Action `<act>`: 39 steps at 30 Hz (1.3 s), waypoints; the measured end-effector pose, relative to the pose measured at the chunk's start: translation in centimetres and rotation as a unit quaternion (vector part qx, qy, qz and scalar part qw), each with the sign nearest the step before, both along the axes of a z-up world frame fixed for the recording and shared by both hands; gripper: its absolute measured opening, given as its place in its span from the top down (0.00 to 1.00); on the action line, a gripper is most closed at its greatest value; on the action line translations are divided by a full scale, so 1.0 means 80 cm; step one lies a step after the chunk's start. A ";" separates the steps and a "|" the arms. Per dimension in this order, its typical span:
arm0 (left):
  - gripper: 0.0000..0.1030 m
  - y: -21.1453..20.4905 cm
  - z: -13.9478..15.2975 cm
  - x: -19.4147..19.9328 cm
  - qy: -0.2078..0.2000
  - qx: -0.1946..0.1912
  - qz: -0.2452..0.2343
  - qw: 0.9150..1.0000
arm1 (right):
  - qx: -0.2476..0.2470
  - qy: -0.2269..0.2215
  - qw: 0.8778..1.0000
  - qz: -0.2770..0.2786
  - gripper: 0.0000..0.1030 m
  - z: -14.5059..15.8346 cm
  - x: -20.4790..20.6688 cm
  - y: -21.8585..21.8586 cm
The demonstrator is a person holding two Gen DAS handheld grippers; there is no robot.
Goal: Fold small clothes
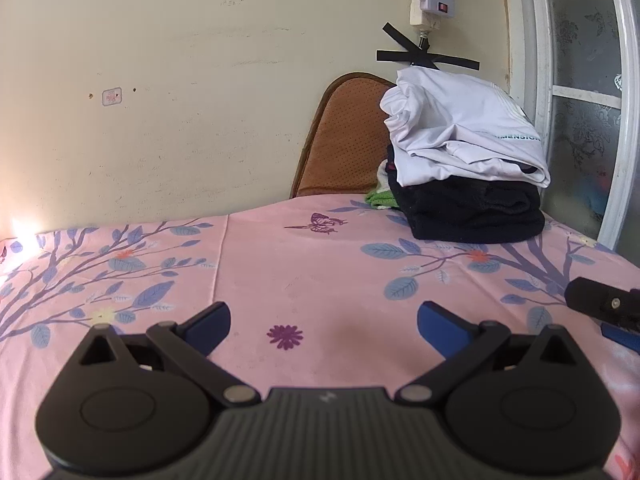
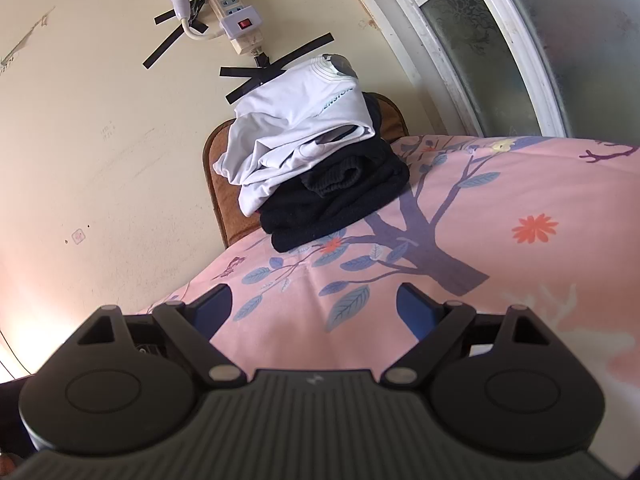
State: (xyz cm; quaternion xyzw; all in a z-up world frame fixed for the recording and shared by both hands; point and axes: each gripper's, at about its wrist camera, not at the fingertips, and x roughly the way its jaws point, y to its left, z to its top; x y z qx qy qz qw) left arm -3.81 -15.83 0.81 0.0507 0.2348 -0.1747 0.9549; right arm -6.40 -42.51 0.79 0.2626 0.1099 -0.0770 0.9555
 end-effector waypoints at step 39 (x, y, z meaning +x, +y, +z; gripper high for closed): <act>0.00 0.007 0.004 0.009 0.047 0.020 0.011 0.999 | 0.000 0.002 1.000 0.004 0.11 0.000 0.002 -0.003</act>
